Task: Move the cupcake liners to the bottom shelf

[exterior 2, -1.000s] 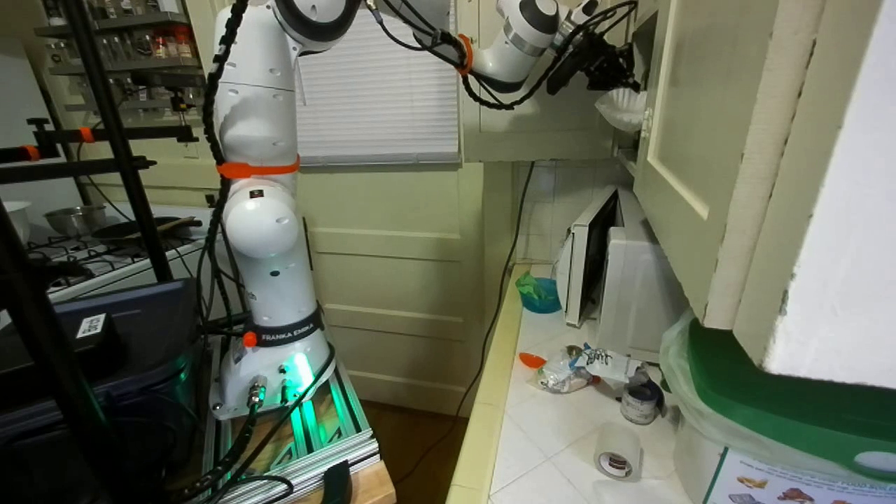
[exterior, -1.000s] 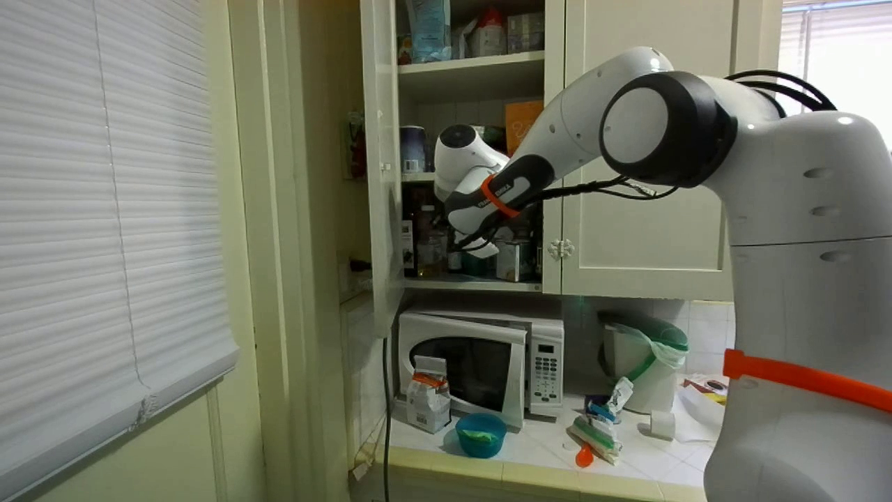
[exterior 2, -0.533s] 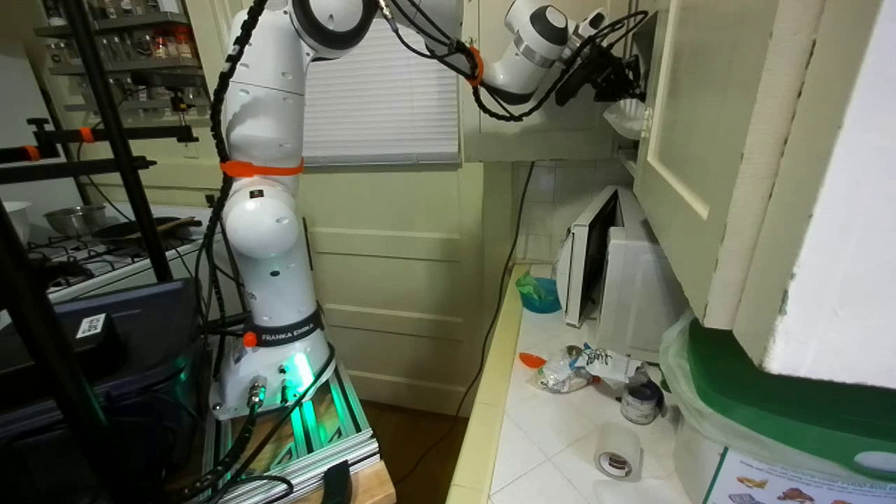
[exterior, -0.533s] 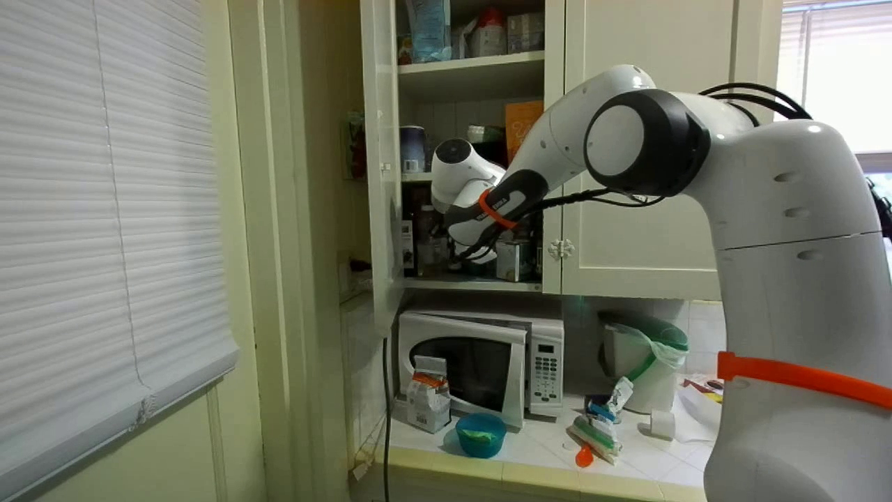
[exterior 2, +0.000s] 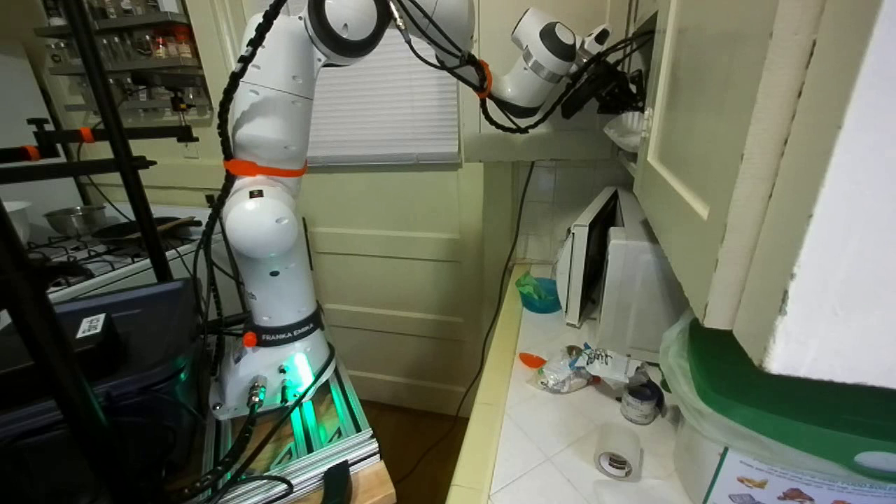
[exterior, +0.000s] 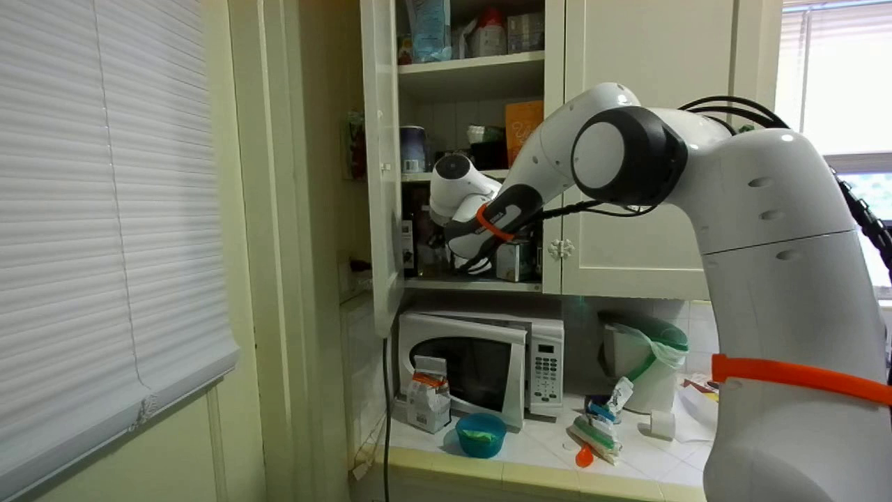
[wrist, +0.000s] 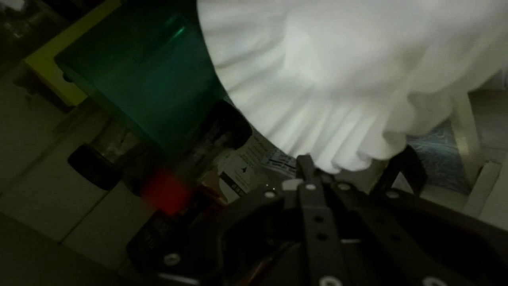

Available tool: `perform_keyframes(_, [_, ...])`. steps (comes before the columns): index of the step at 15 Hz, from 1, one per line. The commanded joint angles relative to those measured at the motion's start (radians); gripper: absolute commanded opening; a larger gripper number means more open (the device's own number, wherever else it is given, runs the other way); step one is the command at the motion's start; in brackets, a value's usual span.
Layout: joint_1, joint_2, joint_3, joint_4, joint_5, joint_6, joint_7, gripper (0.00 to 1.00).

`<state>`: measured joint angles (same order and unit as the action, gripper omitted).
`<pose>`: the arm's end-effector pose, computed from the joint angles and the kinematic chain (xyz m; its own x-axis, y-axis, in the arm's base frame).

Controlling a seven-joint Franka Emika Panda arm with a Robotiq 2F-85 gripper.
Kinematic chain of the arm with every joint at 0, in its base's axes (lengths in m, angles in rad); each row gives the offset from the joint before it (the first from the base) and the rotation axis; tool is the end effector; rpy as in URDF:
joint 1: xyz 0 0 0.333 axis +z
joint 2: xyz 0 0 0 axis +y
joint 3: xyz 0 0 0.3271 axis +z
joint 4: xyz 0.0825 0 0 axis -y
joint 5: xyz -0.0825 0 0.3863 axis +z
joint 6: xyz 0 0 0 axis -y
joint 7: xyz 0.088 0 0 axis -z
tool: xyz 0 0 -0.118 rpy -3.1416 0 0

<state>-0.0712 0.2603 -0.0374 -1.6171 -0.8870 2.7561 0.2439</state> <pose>0.6992 -0.0441 0.5691 0.6314 0.4855 0.6047 0.0135 -0.7866 0.6174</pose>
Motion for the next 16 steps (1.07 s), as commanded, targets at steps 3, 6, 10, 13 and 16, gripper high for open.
perform_keyframes(3, [-0.005,0.06,-0.02,0.059,-0.034,0.037,0.008,0.0])
perform_keyframes(6, [-0.005,0.078,-0.027,0.074,-0.041,0.035,0.005,0.0])
perform_keyframes(10, [-0.005,0.096,-0.035,0.088,-0.048,0.032,-0.001,0.0])
perform_keyframes(13, [-0.004,0.109,-0.041,0.101,-0.054,0.031,0.001,0.0])
perform_keyframes(16, [-0.003,0.114,-0.045,0.107,-0.057,0.03,0.002,0.27])
